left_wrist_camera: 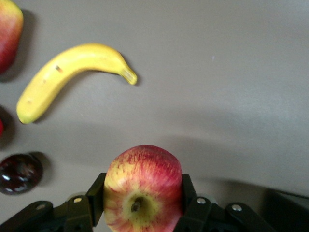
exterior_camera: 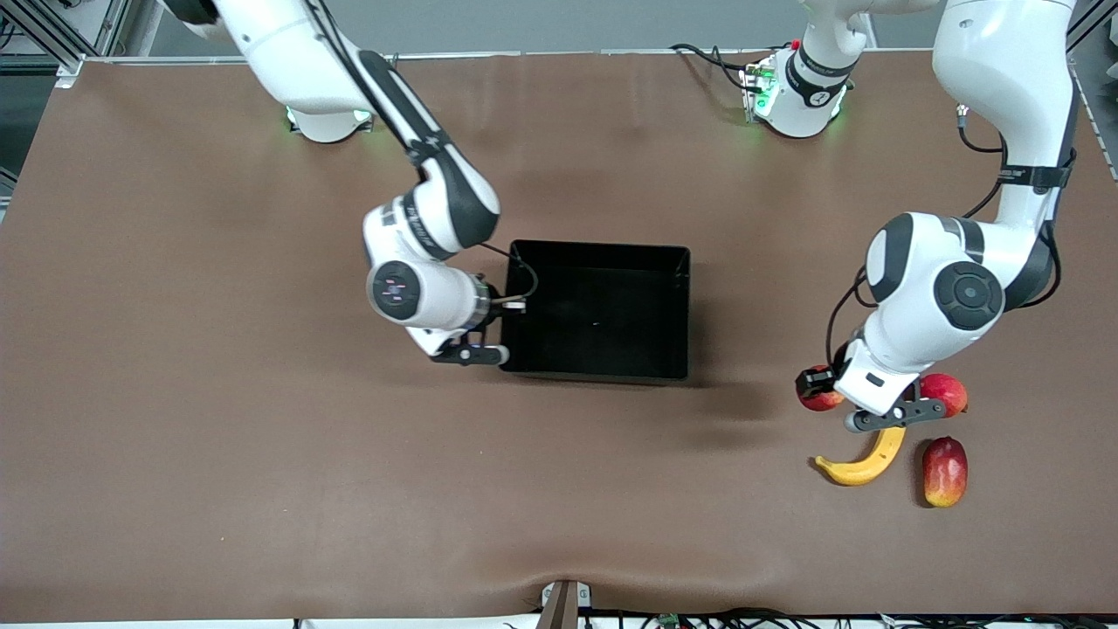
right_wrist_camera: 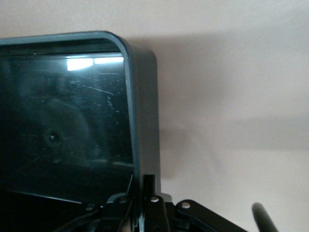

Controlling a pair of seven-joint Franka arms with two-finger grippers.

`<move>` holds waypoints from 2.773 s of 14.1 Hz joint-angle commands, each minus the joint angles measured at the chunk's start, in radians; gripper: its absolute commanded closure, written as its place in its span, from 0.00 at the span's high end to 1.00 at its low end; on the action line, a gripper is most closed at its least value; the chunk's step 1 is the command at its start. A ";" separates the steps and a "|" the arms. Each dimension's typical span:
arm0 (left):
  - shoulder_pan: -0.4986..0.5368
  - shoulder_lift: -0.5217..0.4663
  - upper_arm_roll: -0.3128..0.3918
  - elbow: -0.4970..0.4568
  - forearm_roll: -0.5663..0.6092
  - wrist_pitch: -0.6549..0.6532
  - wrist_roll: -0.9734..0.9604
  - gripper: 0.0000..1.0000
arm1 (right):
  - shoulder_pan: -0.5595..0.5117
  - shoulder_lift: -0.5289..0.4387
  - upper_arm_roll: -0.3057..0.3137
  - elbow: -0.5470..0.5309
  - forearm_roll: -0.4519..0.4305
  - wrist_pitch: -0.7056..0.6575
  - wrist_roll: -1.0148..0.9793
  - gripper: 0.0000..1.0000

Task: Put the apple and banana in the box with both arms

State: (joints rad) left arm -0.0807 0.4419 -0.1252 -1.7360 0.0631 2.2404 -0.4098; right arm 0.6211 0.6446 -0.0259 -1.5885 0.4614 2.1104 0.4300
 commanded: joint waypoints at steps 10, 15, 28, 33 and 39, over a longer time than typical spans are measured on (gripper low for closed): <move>-0.253 -0.077 -0.060 -0.053 0.024 -0.058 -0.361 0.00 | -0.078 -0.147 -0.181 0.236 -0.153 -0.490 0.042 1.00; -0.376 -0.065 -0.062 -0.134 0.026 -0.018 -0.510 0.00 | -0.190 -0.191 -0.246 0.332 -0.238 -0.712 0.021 1.00; -0.386 0.083 -0.060 -0.160 0.049 0.033 -0.514 0.98 | -0.398 -0.513 -0.267 0.191 -0.372 -0.773 -0.440 1.00; -0.367 -0.028 -0.047 -0.064 0.050 -0.079 -0.506 1.00 | -0.622 -0.641 -0.005 -0.005 -0.391 -0.623 -0.488 1.00; -0.200 -0.048 -0.051 0.242 0.052 -0.358 -0.292 1.00 | -0.624 -0.669 0.003 -0.016 -0.423 -0.604 -0.488 1.00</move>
State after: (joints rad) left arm -0.3287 0.3741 -0.1675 -1.5414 0.0983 1.9145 -0.7621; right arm 0.0259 -0.0101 -0.0474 -1.6188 0.0574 1.4926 -0.0492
